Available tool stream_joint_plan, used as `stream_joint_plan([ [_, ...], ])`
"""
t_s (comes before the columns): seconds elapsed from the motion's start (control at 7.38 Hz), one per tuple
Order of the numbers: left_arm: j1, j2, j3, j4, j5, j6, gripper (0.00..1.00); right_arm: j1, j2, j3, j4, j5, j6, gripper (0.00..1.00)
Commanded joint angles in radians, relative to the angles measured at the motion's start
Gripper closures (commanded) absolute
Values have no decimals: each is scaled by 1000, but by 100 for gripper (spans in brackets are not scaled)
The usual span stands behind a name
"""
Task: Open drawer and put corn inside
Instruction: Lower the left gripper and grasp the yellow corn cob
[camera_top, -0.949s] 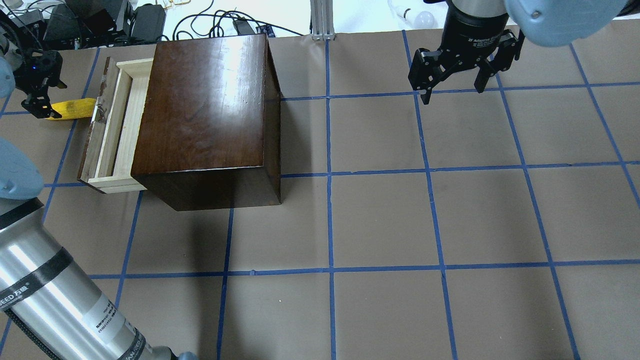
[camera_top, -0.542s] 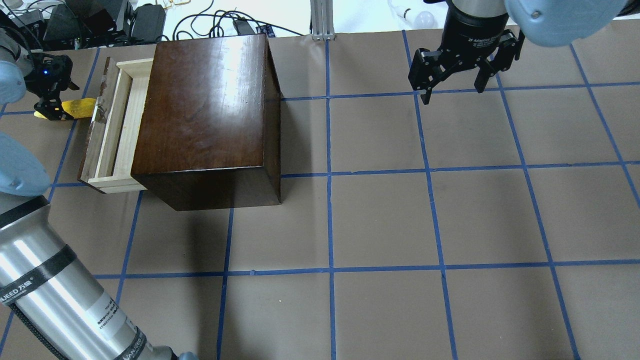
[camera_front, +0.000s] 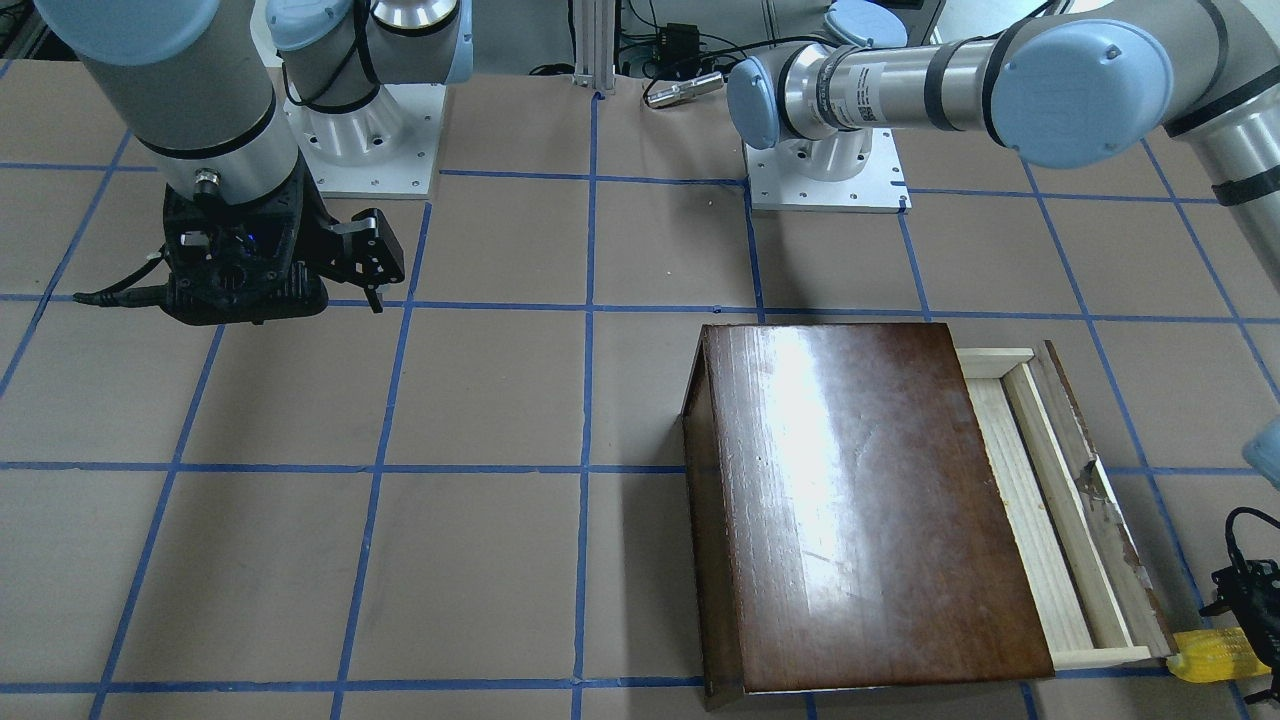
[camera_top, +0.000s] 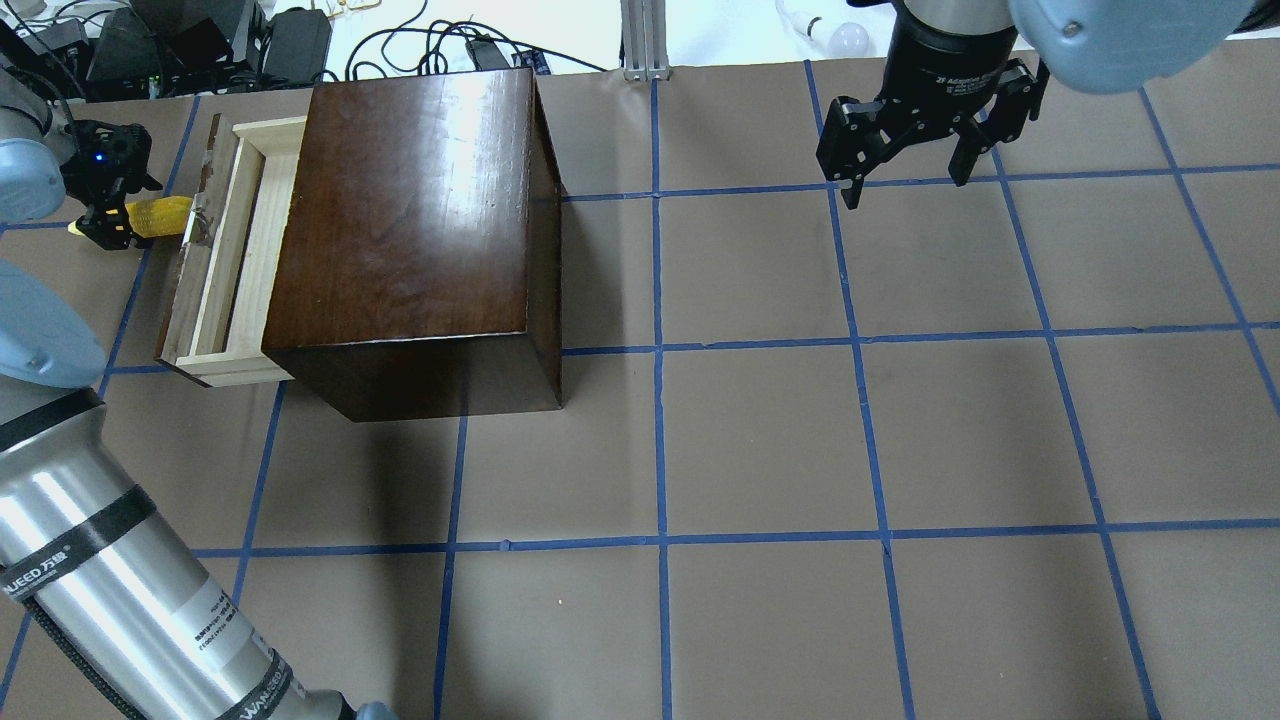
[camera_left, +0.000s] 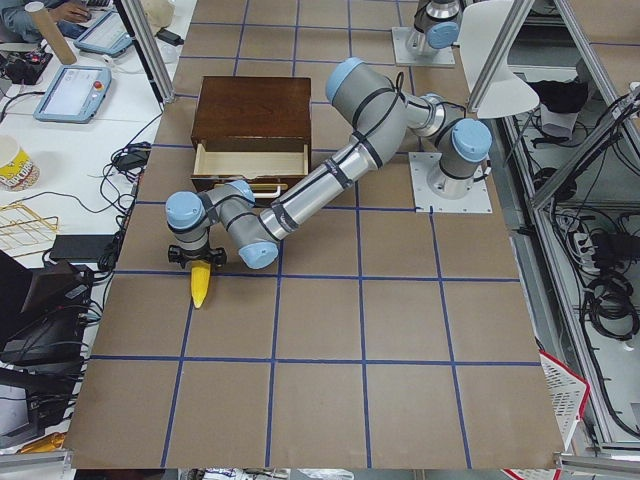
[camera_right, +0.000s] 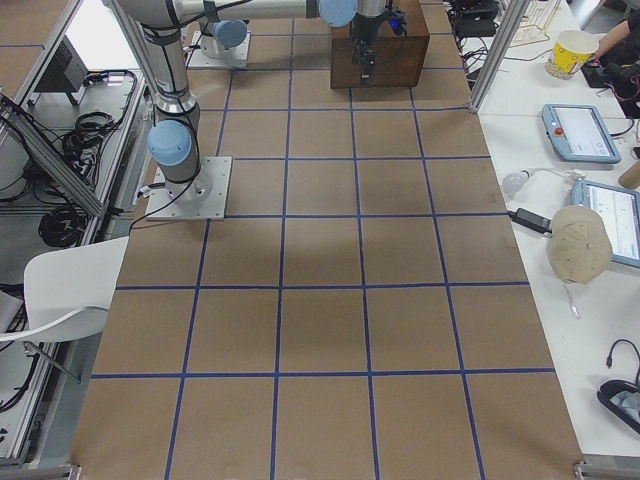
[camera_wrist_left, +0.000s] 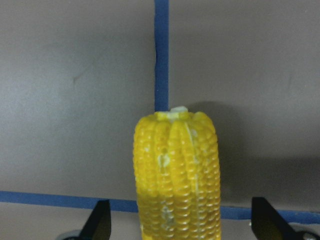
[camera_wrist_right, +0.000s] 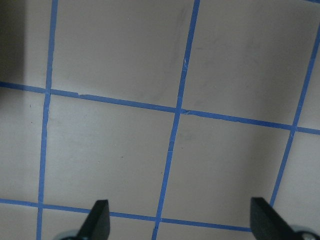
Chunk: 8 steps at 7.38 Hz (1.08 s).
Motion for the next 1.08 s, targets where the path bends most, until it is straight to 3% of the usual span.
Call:
stream_joint_plan([
  [0.0, 2, -16, 5, 18, 2, 3, 2, 0, 0, 0, 0, 0, 0, 0],
  [0.14, 2, -16, 5, 16, 7, -4, 8, 0, 0, 0, 0, 0, 0, 0],
  [0.27, 3, -15, 5, 15, 22, -2, 24, 0, 0, 0, 0, 0, 0, 0],
  [0.41, 2, -15, 5, 15, 25, 1, 58, 0, 0, 0, -1, 0, 0, 0],
  [0.54, 3, -12, 5, 15, 27, 1, 100, 0, 0, 0, 0, 0, 1, 0],
  [0.95, 3, -7, 5, 13, 25, 4, 100, 0, 0, 0, 0, 0, 1, 0],
])
